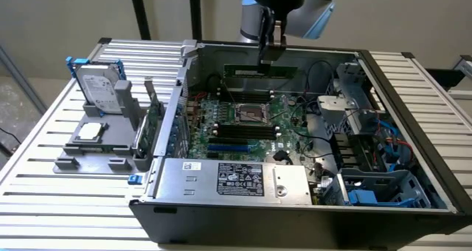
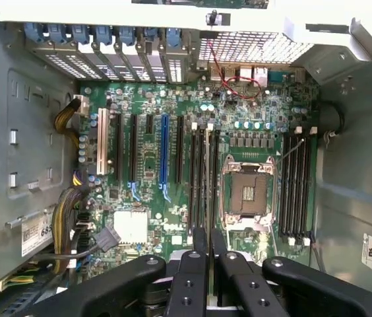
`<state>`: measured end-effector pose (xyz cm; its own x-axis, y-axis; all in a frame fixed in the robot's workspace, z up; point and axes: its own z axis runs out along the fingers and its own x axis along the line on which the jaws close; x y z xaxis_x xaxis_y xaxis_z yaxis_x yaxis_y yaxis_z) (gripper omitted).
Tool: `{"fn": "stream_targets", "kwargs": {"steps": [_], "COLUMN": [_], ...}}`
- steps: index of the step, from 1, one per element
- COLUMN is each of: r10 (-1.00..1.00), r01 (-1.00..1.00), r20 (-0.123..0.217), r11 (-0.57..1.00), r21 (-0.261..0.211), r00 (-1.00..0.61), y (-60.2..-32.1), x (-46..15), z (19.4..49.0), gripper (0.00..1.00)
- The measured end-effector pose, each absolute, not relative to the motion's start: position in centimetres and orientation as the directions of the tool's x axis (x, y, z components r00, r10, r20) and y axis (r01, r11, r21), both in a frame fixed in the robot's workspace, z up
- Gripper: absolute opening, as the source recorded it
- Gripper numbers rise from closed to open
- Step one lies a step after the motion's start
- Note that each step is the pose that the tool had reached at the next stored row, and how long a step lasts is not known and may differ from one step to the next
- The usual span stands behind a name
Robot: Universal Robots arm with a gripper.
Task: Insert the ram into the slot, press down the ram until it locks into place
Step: 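Insert the ram into the slot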
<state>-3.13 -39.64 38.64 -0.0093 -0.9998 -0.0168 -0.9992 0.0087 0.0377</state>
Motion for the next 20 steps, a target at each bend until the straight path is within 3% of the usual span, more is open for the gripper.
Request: {"fn": "stream_targets", "kwargs": {"steps": [20], "r10": [-0.997], "r01": [-0.997], "r20": [-0.017], "r11": [0.074], "r21": [0.038], "r00": [-0.074], "y": [-40.2], "x": [-3.4], "z": [35.1], "gripper": [0.13]}}
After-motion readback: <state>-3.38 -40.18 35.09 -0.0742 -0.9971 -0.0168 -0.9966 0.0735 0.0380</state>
